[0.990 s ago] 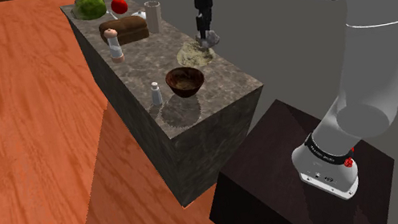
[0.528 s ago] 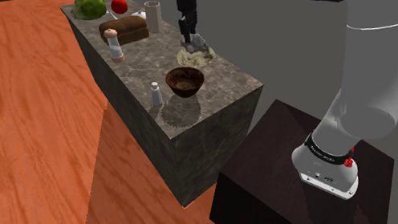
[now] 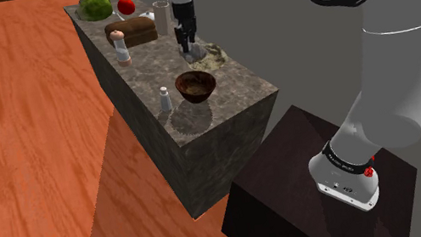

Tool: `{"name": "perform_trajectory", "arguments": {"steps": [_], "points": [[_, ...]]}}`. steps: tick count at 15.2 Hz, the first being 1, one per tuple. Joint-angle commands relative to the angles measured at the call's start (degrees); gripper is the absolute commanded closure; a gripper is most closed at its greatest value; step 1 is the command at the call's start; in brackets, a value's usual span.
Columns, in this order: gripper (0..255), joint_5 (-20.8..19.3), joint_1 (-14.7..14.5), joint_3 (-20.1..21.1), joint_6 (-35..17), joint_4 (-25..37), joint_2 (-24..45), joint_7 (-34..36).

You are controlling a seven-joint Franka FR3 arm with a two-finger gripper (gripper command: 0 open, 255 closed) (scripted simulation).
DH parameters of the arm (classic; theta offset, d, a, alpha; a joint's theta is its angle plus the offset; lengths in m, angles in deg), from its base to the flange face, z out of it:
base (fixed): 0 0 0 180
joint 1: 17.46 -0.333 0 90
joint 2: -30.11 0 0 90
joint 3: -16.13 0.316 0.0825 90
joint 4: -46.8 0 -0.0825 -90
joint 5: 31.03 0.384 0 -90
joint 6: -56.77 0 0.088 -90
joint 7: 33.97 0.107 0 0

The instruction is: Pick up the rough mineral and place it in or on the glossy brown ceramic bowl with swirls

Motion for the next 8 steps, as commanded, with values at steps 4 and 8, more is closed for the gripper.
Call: {"name": "perform_trajectory", "arguments": {"steps": [4,8], "points": [[255,0.2,-0.1,0.1,-3.5,-2.6,0.8,0.0],[255,0.4,-0.1,0.2,-6.1,-4.3,1.7,-0.1]]}}
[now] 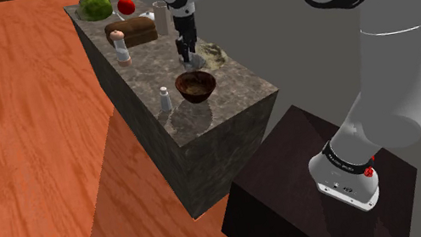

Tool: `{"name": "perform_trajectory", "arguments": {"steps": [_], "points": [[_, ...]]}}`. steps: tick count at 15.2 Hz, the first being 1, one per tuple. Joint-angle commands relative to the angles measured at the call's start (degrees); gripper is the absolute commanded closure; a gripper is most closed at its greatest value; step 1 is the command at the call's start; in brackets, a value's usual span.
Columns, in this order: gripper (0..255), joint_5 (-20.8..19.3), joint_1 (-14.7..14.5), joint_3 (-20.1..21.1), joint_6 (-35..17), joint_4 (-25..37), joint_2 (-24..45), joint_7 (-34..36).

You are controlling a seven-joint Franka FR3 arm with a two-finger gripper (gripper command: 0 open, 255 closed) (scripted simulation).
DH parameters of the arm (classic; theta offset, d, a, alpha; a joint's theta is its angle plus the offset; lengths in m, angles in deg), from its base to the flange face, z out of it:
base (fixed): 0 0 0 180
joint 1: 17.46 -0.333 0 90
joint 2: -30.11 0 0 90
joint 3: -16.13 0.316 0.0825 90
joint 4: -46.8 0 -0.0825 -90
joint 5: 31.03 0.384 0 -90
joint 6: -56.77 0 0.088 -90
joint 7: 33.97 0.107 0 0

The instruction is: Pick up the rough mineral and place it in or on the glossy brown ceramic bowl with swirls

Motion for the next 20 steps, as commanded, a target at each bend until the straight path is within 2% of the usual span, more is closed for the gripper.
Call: {"name": "perform_trajectory", "arguments": {"steps": [1,7,15,16,20], "points": [[255,0.1,0.1,0.0,-1.3,-0.6,0.7,-0.1],[255,0.5,0.1,0.2,-5.3,-2.7,2.6,-0.3],[255,0.5,0.1,0.2,-5.3,-2.7,2.6,-0.3],[0,0.5,0.1,0.2,-5.3,-2.7,2.6,-0.3],[0,0.5,0.1,0.2,-5.2,-2.7,2.6,-0.3]]}}
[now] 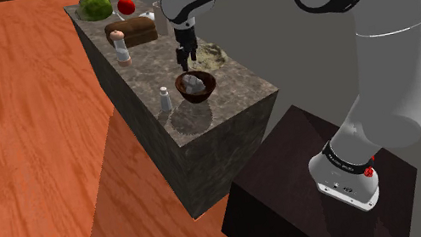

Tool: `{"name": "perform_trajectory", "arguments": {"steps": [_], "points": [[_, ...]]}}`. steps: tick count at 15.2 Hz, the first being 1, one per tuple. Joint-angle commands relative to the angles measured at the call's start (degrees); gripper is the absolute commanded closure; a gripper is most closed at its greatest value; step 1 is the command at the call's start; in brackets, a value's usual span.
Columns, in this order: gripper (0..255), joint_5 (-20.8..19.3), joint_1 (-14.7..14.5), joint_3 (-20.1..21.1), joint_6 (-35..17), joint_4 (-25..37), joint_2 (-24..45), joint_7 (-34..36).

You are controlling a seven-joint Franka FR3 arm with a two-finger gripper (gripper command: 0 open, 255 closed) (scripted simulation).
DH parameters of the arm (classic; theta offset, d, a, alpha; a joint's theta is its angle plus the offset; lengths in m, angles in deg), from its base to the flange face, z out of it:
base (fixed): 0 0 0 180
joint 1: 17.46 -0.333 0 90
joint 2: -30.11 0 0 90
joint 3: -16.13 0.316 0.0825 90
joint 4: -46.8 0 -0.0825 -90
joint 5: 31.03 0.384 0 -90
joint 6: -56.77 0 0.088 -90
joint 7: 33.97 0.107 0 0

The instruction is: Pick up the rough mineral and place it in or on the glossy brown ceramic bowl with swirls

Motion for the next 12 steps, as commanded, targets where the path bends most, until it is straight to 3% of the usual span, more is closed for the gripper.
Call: {"name": "perform_trajectory", "arguments": {"steps": [1,5,12], "points": [[0,0.0,0.0,0.0,0.0,0.0,0.0,0.0],[0,-0.3,0.1,-0.2,6.6,5.2,-1.4,0.3],[0,-0.3,0.1,-0.2,6.6,5.2,-1.4,0.3]]}}
